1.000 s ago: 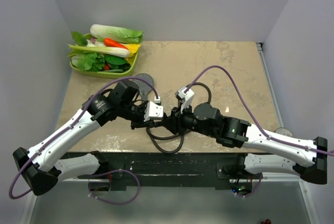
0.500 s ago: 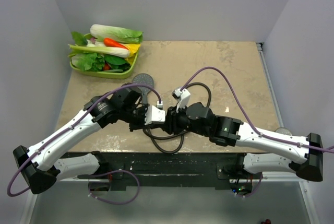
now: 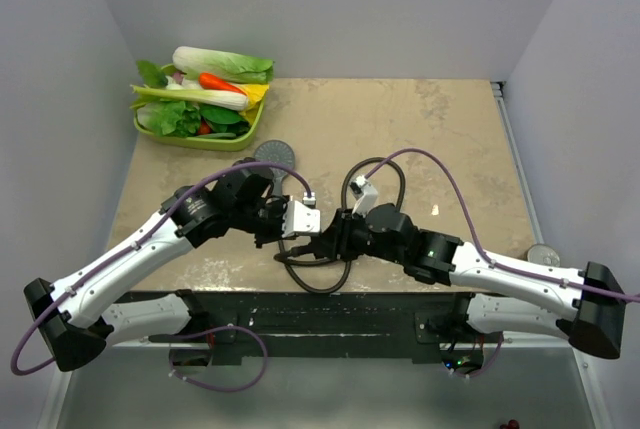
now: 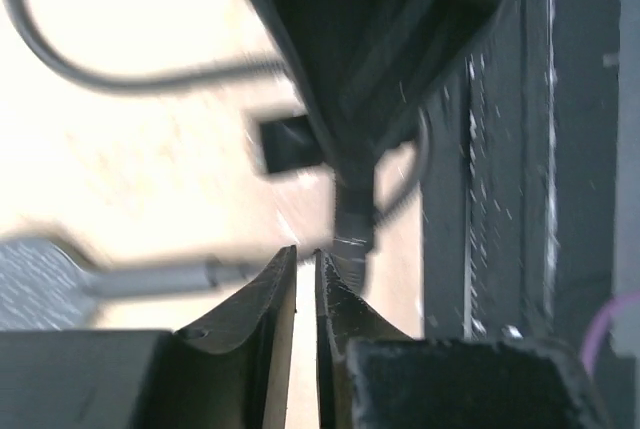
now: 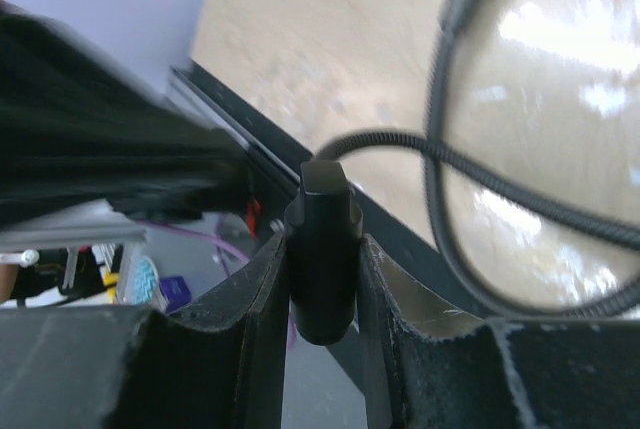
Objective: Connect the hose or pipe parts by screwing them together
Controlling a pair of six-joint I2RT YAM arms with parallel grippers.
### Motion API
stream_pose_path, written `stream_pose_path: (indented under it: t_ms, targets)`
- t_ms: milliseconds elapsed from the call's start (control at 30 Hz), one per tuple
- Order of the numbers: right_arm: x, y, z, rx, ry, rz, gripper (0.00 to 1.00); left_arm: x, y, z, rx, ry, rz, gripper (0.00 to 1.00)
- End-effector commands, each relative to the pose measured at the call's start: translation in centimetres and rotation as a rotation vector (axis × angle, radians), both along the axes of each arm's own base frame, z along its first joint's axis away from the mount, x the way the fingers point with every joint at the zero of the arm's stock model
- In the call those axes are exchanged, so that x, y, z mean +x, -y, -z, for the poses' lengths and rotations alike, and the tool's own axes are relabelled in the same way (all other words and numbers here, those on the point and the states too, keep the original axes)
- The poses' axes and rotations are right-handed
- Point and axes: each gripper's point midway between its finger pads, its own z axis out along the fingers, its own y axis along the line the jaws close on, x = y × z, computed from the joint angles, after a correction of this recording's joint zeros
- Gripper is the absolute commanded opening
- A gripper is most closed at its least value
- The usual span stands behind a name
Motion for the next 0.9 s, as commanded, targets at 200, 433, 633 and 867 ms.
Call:
stream_pose_path:
  t_ms: [200, 433, 633, 867]
  targets:
    - [-1.0, 0.0, 1.7, 0.048, -0.193, 0.016, 0.0, 0.6, 3.6, -5.2, -0.219, 0.153, 0.097, 0.0]
    - [-0.3, 2.2, 4.3, -0.07, -0.169, 0.075, 0.0, 0.3, 2.3, -1.3, -0.128, 0.11, 0.073, 0.0]
    - [0.0, 6.7, 6.2, -0.218, -0.153, 0.195, 0.0, -1.8, 0.4, 3.3, 0.007, 0.122, 0.302, 0.27]
    - [0.4, 10.6, 2.1, -0.148, -0.089, 0.322, 0.0, -5.0, -1.5, 5.1, 0.074, 0.258, 0.783, 0.67]
